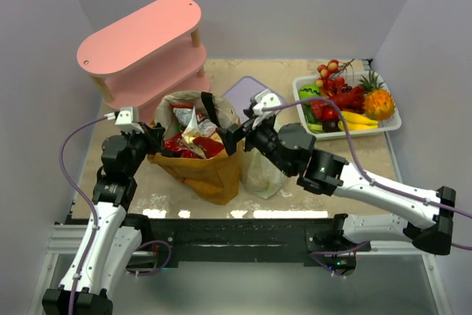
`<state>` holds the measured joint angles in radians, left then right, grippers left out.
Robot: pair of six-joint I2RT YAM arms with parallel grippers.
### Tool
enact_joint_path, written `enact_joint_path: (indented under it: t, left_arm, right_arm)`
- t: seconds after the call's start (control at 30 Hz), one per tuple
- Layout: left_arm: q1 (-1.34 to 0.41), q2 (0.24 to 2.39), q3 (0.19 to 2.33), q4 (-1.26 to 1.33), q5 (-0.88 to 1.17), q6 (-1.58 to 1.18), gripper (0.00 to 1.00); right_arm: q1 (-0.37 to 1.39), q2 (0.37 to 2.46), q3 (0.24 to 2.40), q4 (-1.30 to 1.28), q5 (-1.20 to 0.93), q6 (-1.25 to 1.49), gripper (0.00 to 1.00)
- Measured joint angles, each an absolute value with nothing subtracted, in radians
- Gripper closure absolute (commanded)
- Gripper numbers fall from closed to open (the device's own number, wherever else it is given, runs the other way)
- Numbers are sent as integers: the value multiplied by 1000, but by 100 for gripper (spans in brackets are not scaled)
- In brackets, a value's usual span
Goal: Place the mixed food into the grocery bags and tie them
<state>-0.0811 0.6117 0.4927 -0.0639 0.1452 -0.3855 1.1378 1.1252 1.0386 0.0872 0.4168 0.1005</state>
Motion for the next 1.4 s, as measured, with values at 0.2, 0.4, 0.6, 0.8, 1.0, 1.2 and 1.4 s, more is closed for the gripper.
enact_joint_path:
  t: [0.2, 0.4, 0.6, 0.8, 1.0, 1.2, 1.4]
  left_arm:
    - [-81, 617, 502, -84, 145, -377, 100]
    - [-81, 669, 542, -108, 159, -344, 100]
    - [-81, 705, 561, -106, 189, -303, 100]
    - [-81, 705, 561, -105, 198, -278, 100]
    - [-81, 699, 561, -106, 197, -267, 100]
    - [-81, 688, 561, -114, 196, -265, 100]
    - [-81, 684, 561, -117, 193, -262, 100]
  right_arm:
    - [954, 1052, 1215, -170, 411, 215, 1]
    - [606, 1073, 1068, -258, 247, 274, 1]
    - [596, 1242, 874, -217, 83, 243, 1]
    - [595, 1332, 835, -122, -15, 207, 1]
    - [595, 1485, 833, -44, -101, 216, 4]
    - [594, 1534, 820, -28, -103, 243, 61]
    - [597, 1456, 831, -136, -39, 278, 100]
